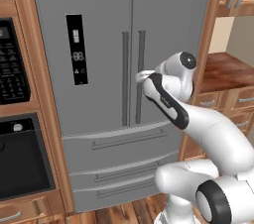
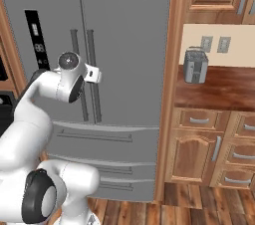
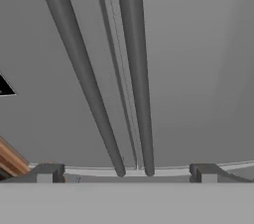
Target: Place one of the steaks on the plate and the other in the bowl. Then place the bowl in the fridge.
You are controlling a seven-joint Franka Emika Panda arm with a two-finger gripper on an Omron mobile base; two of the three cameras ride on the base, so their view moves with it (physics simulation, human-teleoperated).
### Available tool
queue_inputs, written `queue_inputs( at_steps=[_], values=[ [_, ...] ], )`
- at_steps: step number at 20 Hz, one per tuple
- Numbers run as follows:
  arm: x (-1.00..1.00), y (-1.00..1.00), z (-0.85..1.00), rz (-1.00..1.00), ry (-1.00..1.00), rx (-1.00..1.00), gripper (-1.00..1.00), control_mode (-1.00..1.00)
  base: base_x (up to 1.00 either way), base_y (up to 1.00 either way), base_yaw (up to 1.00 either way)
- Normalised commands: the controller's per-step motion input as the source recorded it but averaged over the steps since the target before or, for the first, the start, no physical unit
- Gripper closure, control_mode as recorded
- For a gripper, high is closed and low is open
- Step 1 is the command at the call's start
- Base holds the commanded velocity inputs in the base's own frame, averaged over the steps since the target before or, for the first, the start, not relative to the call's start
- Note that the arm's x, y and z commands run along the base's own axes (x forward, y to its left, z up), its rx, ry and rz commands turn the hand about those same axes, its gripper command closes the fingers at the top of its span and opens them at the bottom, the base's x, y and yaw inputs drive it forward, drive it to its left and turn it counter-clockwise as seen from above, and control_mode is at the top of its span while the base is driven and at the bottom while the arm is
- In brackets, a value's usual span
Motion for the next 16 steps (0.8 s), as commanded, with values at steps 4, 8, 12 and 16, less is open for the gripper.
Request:
queue_inputs(
  at_steps=[4, 8, 12, 16],
  values=[
    [0.5, -0.1, 0.0, -0.05, 0.0, 0.0, -1.0, -1.0, 0.0, 0.0, 0.0],
    [0.47, -0.1, 0.0, -0.07, 0.0, 0.0, -1.0, -1.0, 0.0, 0.0, 0.0],
    [0.55, 0.0, -0.04, -0.05, 0.0, 0.0, -1.0, -1.0, 0.0, 0.0, 0.0],
    [0.55, 0.0, -0.19, -0.01, 0.0, 0.0, -1.0, -1.0, 0.0, 0.0, 0.0]
  ],
)
